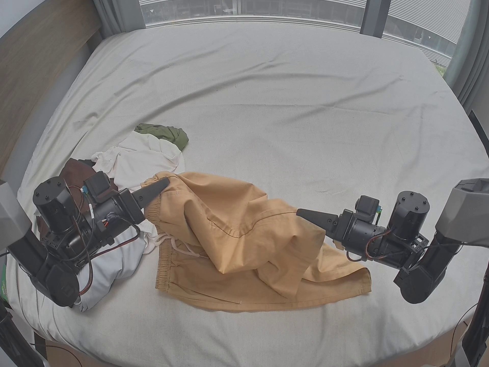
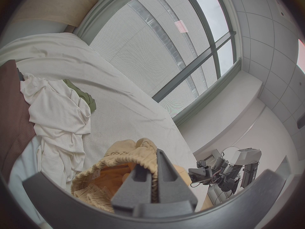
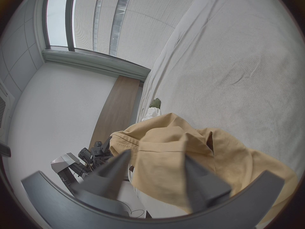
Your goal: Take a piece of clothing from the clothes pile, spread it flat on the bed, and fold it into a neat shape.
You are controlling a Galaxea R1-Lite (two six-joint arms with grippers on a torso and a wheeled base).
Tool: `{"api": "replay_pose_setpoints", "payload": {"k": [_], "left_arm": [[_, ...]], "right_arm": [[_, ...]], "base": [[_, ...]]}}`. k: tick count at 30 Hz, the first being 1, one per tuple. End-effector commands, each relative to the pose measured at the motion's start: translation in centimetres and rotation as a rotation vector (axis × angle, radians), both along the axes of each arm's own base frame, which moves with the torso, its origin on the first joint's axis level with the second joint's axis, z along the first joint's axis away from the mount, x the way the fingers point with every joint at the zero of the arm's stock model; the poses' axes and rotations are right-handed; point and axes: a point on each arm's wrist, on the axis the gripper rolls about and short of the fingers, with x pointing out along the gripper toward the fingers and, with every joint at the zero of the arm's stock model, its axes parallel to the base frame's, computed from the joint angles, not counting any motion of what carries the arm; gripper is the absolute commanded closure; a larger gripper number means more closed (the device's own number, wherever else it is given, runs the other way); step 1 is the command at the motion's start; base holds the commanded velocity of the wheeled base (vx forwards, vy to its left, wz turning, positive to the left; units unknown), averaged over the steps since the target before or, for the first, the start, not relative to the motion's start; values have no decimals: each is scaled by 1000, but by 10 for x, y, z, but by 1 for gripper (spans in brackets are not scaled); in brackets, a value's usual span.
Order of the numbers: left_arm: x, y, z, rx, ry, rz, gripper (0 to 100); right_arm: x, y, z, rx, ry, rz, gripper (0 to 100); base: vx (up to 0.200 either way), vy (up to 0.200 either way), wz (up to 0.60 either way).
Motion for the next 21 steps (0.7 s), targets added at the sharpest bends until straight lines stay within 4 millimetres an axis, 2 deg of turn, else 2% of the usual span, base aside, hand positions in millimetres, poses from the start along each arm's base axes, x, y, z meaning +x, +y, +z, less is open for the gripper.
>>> {"api": "replay_pose_setpoints", "payload": {"k": [1,5,14,21], "left_arm": [[1,0,0,0,1,1,100],[0,0,0,0,1,0,100],[-2,-2,7,-9,-24,-10,100],[-6,1,19,-21,-63,-3,100]], "right_arm": [[-1,-1,-1,-3,8,2,100],[-2,-4,5,5,-9,-8,100],[-23,-19,60,71,-161,-20,100],[-33,-36,81,78,-242,-21,100]], "base": [[0,0,0],[0,0,0],[0,0,0],[0,0,0]]}}
